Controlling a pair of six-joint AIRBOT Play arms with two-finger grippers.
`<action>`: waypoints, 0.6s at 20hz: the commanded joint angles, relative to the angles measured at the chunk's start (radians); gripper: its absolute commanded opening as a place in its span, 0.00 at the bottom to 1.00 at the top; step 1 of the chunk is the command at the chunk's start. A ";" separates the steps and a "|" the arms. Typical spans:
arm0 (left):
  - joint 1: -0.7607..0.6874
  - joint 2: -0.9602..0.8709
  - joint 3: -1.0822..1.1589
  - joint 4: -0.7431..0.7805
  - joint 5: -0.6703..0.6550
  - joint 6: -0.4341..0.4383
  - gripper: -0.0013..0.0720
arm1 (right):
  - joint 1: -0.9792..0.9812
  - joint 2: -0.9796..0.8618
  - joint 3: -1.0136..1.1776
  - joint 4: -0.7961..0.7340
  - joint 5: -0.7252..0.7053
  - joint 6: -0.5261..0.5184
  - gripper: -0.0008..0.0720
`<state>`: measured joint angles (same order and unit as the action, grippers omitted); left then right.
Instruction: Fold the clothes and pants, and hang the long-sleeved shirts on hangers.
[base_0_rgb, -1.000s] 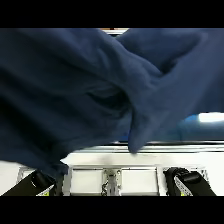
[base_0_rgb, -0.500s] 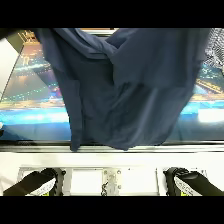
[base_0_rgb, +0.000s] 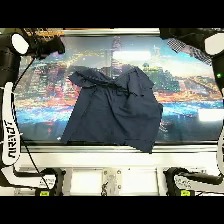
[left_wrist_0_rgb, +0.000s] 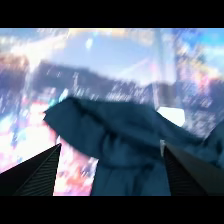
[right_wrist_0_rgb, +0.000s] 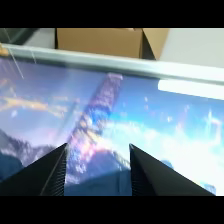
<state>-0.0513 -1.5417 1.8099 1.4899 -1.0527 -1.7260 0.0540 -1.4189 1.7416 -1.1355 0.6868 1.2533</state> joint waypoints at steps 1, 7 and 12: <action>0.040 0.056 -0.167 0.056 -0.171 0.070 0.94 | -0.082 0.048 -0.051 -0.015 0.254 -0.012 0.55; 0.101 0.295 -0.875 0.052 -0.201 0.088 0.94 | -0.219 0.272 -0.557 -0.016 0.517 -0.005 0.55; 0.164 0.367 -1.181 0.020 -0.140 0.101 0.94 | -0.232 0.388 -0.904 -0.002 0.518 -0.004 0.55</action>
<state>0.0795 -1.2152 0.7937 1.5394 -1.2198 -1.6409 -0.1646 -1.0939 1.0225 -1.1503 1.1645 1.2476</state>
